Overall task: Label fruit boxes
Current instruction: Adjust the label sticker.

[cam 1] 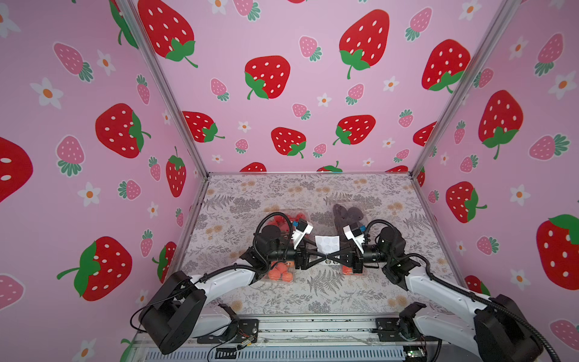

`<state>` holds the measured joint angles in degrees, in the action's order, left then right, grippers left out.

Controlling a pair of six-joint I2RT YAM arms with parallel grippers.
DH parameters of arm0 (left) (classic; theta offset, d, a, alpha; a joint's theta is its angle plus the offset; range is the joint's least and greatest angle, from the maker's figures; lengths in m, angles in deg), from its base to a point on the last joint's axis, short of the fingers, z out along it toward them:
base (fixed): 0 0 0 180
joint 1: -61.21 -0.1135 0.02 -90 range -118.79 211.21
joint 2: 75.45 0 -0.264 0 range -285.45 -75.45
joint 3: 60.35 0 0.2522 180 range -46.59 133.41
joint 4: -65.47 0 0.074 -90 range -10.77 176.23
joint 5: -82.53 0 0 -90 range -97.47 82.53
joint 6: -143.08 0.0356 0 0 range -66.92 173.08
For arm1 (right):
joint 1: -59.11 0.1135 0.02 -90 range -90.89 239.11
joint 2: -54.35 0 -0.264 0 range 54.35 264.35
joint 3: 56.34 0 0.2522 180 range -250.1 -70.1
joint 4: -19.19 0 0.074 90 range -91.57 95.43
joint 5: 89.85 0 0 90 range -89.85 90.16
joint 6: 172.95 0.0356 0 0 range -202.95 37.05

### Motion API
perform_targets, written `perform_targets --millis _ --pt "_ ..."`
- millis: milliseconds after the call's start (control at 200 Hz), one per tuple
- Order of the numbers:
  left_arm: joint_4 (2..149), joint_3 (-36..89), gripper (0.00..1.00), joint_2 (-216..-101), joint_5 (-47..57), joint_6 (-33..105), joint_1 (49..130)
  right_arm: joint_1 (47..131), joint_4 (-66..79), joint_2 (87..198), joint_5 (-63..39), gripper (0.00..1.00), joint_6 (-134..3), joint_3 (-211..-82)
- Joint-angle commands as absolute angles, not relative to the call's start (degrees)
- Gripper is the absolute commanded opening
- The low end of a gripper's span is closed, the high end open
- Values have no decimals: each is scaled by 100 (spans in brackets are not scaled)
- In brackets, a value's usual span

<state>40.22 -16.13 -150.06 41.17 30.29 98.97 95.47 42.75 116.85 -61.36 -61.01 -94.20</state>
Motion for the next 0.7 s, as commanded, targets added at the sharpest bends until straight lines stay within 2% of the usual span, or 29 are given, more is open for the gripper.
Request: perform_targets --millis 0,70,225,405,605,695 --pt "3556 -1495 62 -14885 4274 3020 9921 9583 4273 11658 -6118 0 -6186 -9532" --pt "3389 -1527 61 -14904 4337 2989 9918 9580 4261 11650 -6120 0 -6186 -9532" --pt "3288 -1751 44 -14671 4043 3051 9872 9576 4142 11616 -6111 0 -6247 -9532" --pt "3257 -1752 43 -14566 4162 3029 9848 9577 4121 11632 -6156 0 -6249 -9567" --pt "3126 -1697 29 -14707 4254 2920 9848 9579 4086 11586 -6197 0 -6247 -9574" --pt "3001 -1756 15 -14750 4132 2908 9847 9587 4079 11639 -6193 0 -6249 -9590"
